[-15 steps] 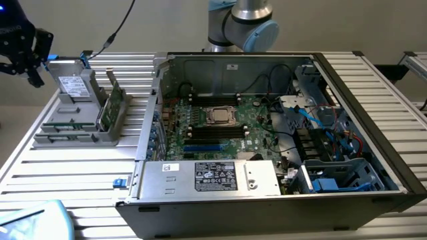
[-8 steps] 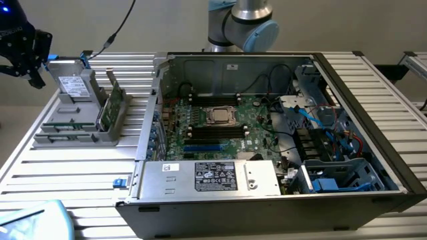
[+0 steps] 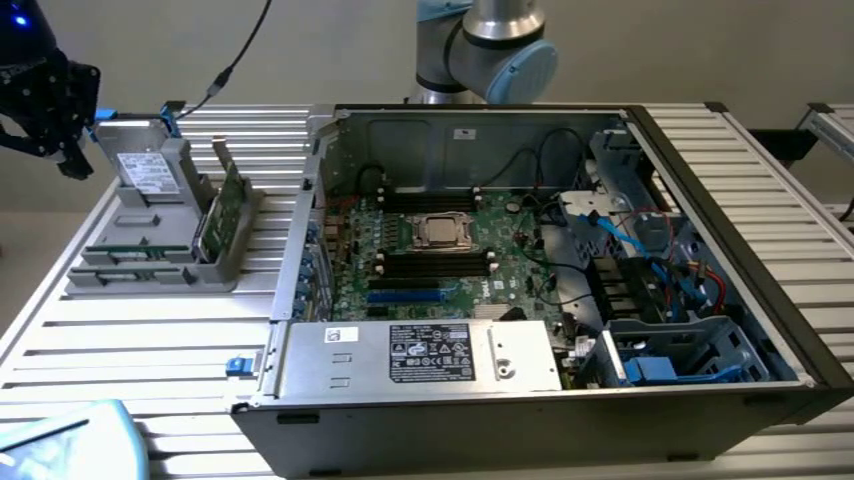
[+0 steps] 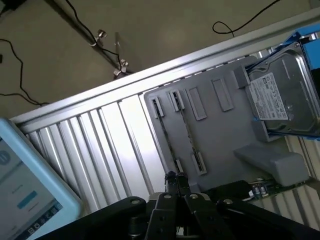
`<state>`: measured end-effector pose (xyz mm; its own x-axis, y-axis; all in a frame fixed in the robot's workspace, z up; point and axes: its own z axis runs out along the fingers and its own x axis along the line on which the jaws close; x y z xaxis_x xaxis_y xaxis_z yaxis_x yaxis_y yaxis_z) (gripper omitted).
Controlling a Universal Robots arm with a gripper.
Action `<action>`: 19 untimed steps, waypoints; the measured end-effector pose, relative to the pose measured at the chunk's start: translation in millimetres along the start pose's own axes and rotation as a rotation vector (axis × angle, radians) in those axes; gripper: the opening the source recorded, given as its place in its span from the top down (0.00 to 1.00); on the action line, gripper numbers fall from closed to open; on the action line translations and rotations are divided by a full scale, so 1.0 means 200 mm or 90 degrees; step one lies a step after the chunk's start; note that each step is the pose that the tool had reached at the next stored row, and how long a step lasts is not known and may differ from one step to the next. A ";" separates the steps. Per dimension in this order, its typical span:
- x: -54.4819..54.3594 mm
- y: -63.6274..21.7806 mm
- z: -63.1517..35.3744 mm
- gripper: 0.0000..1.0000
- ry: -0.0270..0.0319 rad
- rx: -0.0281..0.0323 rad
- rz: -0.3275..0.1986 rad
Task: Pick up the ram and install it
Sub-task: 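Pick up the ram and move it above insertion slot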
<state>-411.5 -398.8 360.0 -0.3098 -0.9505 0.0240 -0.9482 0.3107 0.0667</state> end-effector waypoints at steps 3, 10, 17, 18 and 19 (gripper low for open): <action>0.00 0.000 0.006 0.89 0.0003 0.0001 -0.034; 0.00 -0.001 0.020 0.89 0.0013 0.0007 -0.115; 0.00 -0.002 0.033 0.89 0.0035 0.0014 -0.196; 0.00 -0.002 0.033 0.89 0.0041 0.0015 -0.208; 0.00 -0.002 0.034 0.89 0.0048 0.0017 -0.219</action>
<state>-411.5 -398.8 353.2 0.0281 -0.9996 0.0080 -0.9972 -0.0275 0.0697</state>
